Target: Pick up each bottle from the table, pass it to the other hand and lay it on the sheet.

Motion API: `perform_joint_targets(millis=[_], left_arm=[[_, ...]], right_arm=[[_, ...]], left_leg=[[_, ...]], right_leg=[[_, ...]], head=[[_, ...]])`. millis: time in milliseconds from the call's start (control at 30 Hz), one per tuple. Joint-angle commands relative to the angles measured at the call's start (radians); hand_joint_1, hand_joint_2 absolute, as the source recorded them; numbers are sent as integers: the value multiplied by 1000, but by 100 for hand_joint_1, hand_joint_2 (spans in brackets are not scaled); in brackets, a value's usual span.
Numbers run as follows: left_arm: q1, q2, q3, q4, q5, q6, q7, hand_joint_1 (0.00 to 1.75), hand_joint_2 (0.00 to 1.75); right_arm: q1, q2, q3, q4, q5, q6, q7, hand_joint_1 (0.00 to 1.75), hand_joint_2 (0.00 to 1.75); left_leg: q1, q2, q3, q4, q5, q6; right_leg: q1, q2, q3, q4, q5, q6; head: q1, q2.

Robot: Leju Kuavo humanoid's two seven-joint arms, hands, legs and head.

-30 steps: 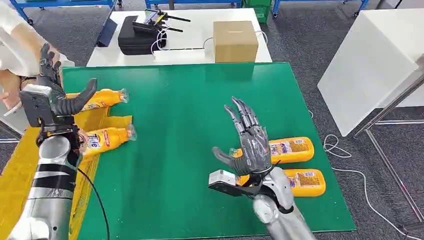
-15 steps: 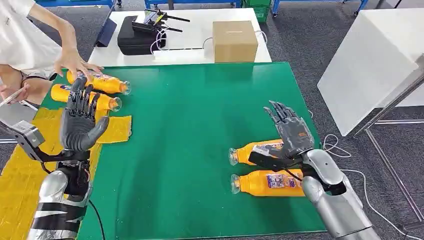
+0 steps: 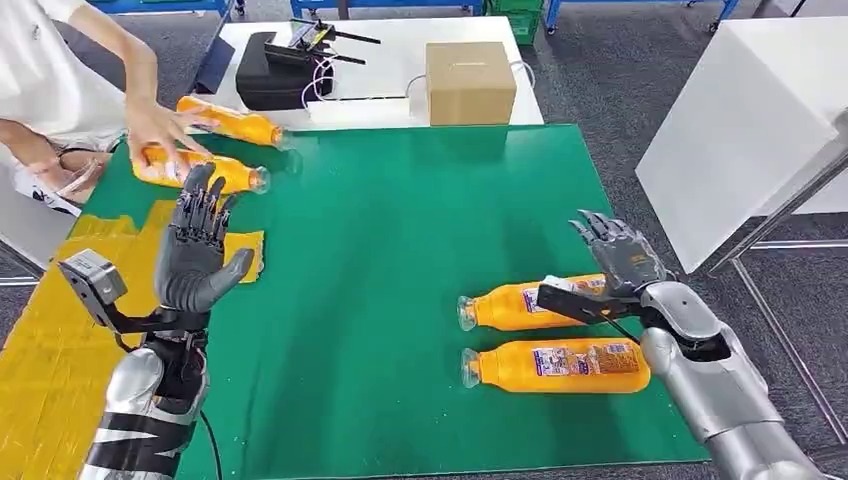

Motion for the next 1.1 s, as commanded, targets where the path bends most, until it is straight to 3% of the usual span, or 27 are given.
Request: perform_joint_targets(millis=[33, 167, 933, 1033, 1100], left_arm=[[-51, -6, -43, 65, 0, -3, 4, 0, 175], [-66, -10, -59, 79, -10, -2, 8, 0, 175], [-107, -17, -77, 136, -8, 5, 14, 0, 175], [-93, -17, -66, 125, -4, 13, 15, 0, 175], [-74, -16, -55, 108, -4, 18, 17, 0, 175]], right_arm=[[-76, 31, 84, 182, 4, 25, -12, 0, 175], [-103, 75, 109, 288, 18, 12, -18, 0, 175], [-188, 136, 152, 535, 35, 22, -41, 0, 175], [-178, 159, 116, 497, 31, -103, -34, 0, 175], [-127, 178, 54, 364, 26, -200, -24, 0, 175]], left_leg=[[1, 0, 3, -1, -1, -1], [2, 0, 4, -1, 0, -1], [2, -1, 17, -1, 1, -1], [3, -1, 17, -2, 1, -1], [2, 0, 18, -2, 1, -1]], right_leg=[[1, 0, 4, -2, 0, 1], [1, 0, 4, -3, 1, 0], [2, -1, 17, -3, 1, 0], [2, -1, 18, -4, 2, 0], [2, 0, 18, -3, 1, 0]], head=[[0, 0], [0, 0], [0, 0], [0, 0], [0, 0]])
